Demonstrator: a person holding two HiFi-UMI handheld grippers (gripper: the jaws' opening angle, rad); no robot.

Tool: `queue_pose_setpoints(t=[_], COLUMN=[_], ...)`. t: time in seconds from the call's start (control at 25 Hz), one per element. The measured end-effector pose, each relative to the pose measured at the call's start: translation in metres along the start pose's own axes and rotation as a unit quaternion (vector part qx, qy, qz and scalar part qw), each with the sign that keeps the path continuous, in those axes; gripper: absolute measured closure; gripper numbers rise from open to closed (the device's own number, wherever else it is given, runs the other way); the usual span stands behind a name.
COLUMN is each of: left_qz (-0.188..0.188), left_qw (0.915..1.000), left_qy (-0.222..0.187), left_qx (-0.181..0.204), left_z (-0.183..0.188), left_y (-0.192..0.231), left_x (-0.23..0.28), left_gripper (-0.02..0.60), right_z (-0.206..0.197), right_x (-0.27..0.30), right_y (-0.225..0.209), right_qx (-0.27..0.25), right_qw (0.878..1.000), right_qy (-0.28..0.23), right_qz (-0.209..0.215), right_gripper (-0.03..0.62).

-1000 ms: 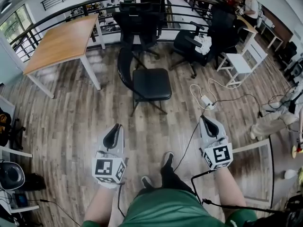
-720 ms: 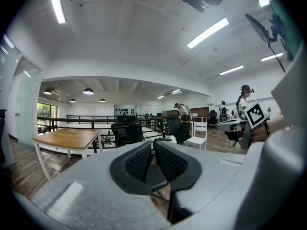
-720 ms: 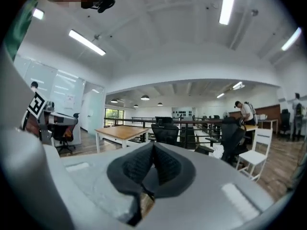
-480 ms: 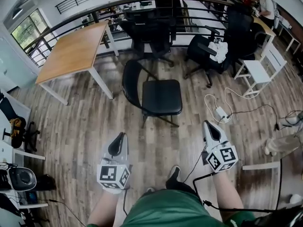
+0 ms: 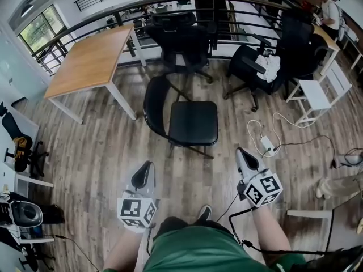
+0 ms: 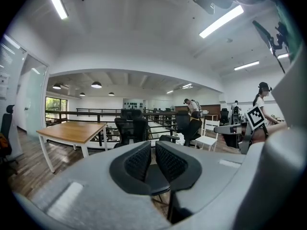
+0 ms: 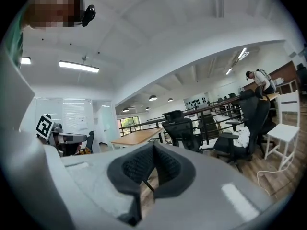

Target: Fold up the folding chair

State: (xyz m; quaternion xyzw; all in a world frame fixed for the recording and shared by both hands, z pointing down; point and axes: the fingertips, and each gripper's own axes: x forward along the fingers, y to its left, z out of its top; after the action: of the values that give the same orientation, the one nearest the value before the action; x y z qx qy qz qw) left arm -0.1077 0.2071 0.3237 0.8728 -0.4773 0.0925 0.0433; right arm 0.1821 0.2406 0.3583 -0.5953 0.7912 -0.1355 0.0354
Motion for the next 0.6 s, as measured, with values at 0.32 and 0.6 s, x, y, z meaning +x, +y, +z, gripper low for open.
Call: queue_pose_setpoints(t=[0.32,0.6], left_qz=[0.005,-0.008], left_qw=[0.9999,0.9994], left_qy=[0.002,0.011], left_qx=[-0.013,-0.032], left_z=[-0.002,-0.014], left_y=[0.029,0.081], left_x=[0.037,0.1], left_gripper=[0.545,0.545], right_z=[0.001,0.002], right_x=[0.032,0.078], right_y=[-0.032,-0.044], right_qx=[-0.01,-0.022], right_qw=[0.999,0.997], right_qy=[0.016,0.035], right_qz=[-0.033,-0.068], right_gripper=[0.592,0.592])
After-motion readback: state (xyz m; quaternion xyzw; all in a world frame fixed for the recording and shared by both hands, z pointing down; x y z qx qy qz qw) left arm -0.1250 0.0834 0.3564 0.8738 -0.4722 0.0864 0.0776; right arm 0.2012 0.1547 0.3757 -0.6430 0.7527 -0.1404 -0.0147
